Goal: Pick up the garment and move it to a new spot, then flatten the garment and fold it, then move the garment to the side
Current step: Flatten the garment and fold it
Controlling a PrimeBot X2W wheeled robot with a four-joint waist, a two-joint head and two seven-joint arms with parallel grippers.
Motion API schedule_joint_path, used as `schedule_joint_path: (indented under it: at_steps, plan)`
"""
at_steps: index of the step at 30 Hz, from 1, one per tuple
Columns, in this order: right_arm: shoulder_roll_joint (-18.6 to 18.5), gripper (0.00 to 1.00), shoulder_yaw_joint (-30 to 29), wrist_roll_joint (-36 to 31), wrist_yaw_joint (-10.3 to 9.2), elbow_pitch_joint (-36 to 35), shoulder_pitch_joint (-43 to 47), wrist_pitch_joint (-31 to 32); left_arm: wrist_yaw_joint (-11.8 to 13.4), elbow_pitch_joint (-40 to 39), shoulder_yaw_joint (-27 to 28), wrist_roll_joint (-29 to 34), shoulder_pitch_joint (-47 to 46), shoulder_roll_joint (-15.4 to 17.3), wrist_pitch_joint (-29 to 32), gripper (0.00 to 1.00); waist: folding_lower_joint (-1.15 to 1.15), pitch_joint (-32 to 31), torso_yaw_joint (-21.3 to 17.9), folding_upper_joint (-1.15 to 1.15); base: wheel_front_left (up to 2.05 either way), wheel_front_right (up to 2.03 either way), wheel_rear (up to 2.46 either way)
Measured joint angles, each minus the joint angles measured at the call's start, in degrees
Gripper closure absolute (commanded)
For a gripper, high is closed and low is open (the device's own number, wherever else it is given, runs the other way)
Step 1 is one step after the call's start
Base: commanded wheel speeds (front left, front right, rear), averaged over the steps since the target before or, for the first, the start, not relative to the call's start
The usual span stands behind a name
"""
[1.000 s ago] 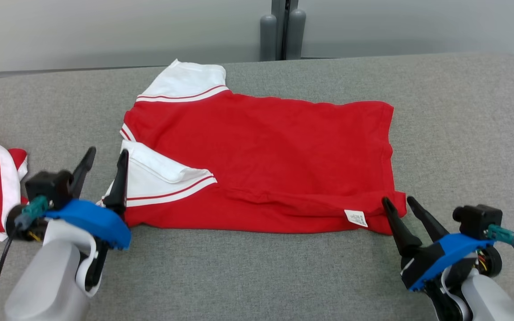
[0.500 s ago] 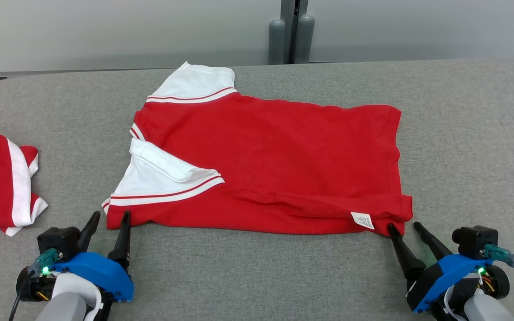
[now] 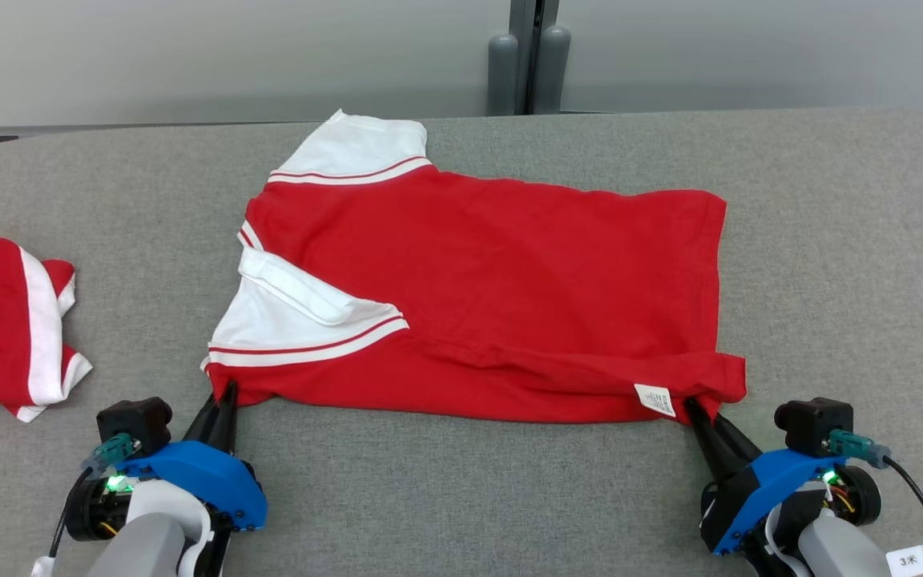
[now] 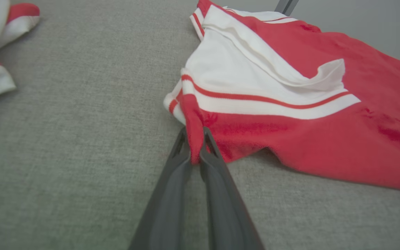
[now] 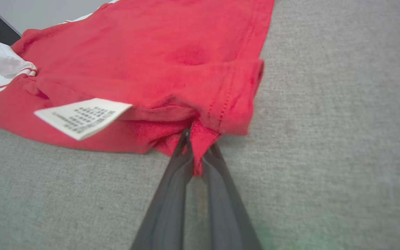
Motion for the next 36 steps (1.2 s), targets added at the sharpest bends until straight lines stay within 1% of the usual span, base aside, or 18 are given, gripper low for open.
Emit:
schedule_joint_path:
  at_steps: [3,5,10,15,20,24,29,30,31,32,36]
  plan:
    - [-0.2,1.0,0.7,1.2,0.0,0.1,0.0,-0.8,-0.2,-1.0,-0.1,-0.6,0.5,0.9,-0.5,1.0,-0.01,-1.3,0.3,0.0,0.0,0.0,0.0]
    - [-0.3,1.0,1.3,2.2,0.0,-0.5,0.2,-0.9,-0.2,-2.8,1.2,-1.3,1.9,1.7,-0.7,1.0,-0.01,-2.2,0.2,0.0,0.0,0.0,0.0]
    - [-1.6,1.0,1.3,4.4,0.01,-3.6,3.6,-0.7,0.2,-10.5,4.6,-0.2,8.4,2.9,-0.9,1.0,-0.01,-5.4,0.9,-0.01,0.0,0.0,0.0]
    - [-3.3,1.0,0.4,6.4,0.01,-9.7,10.8,3.3,3.4,-19.9,6.9,1.0,18.1,2.1,-0.9,1.0,-0.02,-7.7,1.4,-0.01,0.0,0.0,0.0]
    - [-5.0,1.0,-2.7,6.4,0.01,-16.9,18.3,9.0,5.9,-27.4,7.6,0.8,26.3,2.1,-0.9,1.0,-0.02,-8.3,1.1,-0.01,0.0,0.0,0.0]
    - [-4.0,1.0,-6.1,5.9,0.01,-22.0,23.4,13.3,8.4,-32.7,7.8,0.3,31.6,2.4,0.5,1.0,-0.01,-8.1,0.8,-0.01,0.0,0.0,0.0]
    - [-1.1,1.0,-9.0,3.7,0.01,-24.1,25.5,15.8,10.1,-35.7,7.2,0.2,33.7,2.6,2.2,0.99,-0.01,-7.8,0.9,-0.01,0.0,0.0,0.0]
    - [-1.0,0.48,-9.4,2.3,0.01,-24.1,25.5,15.7,10.2,-35.8,7.1,0.2,33.7,2.4,2.1,0.37,-0.01,-7.7,1.0,-0.01,0.0,0.0,0.0]
    - [-0.8,0.02,-10.1,1.5,0.0,-24.0,25.4,15.7,10.2,-35.8,6.8,0.4,33.5,2.3,2.1,0.0,-0.01,-7.6,1.0,-0.01,0.0,0.0,0.0]
    - [-0.4,0.0,-10.6,1.0,0.0,-24.0,25.3,15.7,10.3,-35.8,6.6,0.9,33.2,2.3,2.1,0.0,-0.01,-7.5,1.1,-0.01,0.0,0.0,0.0]
    - [0.9,0.0,-12.1,-1.3,0.0,-23.9,23.3,14.0,9.8,-35.8,6.4,2.3,29.9,1.9,1.0,0.0,-0.01,-7.0,1.7,-0.01,0.0,0.0,0.0]
